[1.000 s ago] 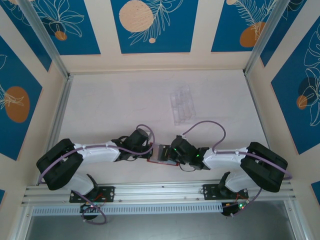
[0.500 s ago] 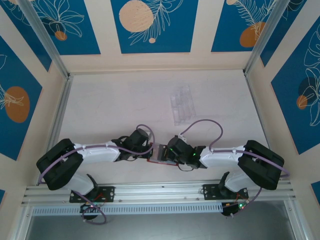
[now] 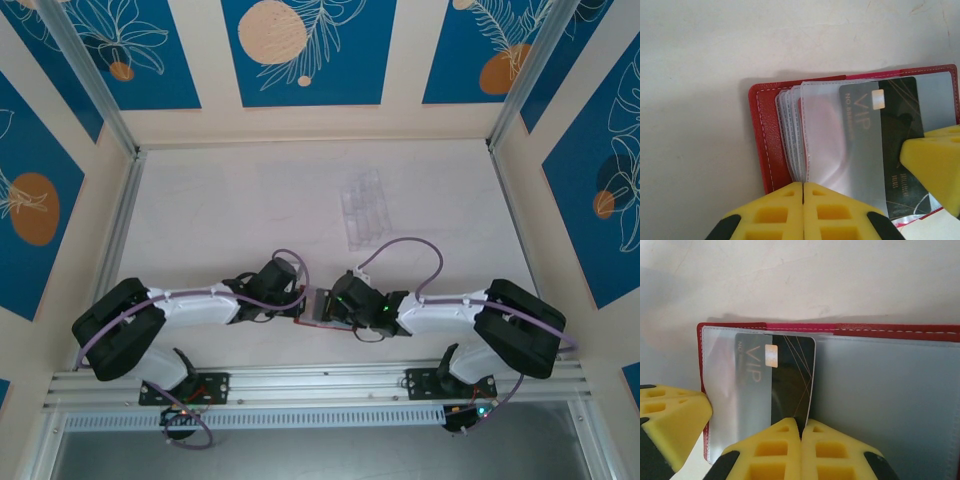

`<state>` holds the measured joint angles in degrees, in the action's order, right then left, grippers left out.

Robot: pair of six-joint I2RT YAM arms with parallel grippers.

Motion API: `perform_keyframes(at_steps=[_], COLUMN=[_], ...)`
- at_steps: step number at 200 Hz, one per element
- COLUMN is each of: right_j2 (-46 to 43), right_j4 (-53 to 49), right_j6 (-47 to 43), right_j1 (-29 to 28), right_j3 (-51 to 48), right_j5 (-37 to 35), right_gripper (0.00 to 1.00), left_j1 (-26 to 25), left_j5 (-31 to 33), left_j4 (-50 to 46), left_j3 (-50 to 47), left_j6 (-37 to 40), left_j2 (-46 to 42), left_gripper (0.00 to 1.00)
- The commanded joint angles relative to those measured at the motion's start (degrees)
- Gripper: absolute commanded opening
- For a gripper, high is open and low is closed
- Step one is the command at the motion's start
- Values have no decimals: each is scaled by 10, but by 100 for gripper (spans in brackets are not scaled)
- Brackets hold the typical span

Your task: Put the credit cards into the card holder

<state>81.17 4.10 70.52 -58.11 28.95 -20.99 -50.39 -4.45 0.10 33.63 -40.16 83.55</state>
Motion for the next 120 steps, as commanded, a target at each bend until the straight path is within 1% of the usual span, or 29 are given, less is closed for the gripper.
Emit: perform_keyframes(at_steps=[1,56,120], right_j2=[34,49,79], right_j4=[-42,0,59], right_j6=[-6,-17,-54], right_j1=[-4,-6,4], right_j3=[-6,-8,-4], right_j5=[4,19,74], right_gripper=[0,0,1], left_j1=[-8,-7,-8], left_j5=[7,4,5], left_j4=[-73,-71,-69], left_j3=[-30,-26,-26], left_j6=[-3,-1,-1], left_j2=[13,18,19], left_gripper=[6,6,6])
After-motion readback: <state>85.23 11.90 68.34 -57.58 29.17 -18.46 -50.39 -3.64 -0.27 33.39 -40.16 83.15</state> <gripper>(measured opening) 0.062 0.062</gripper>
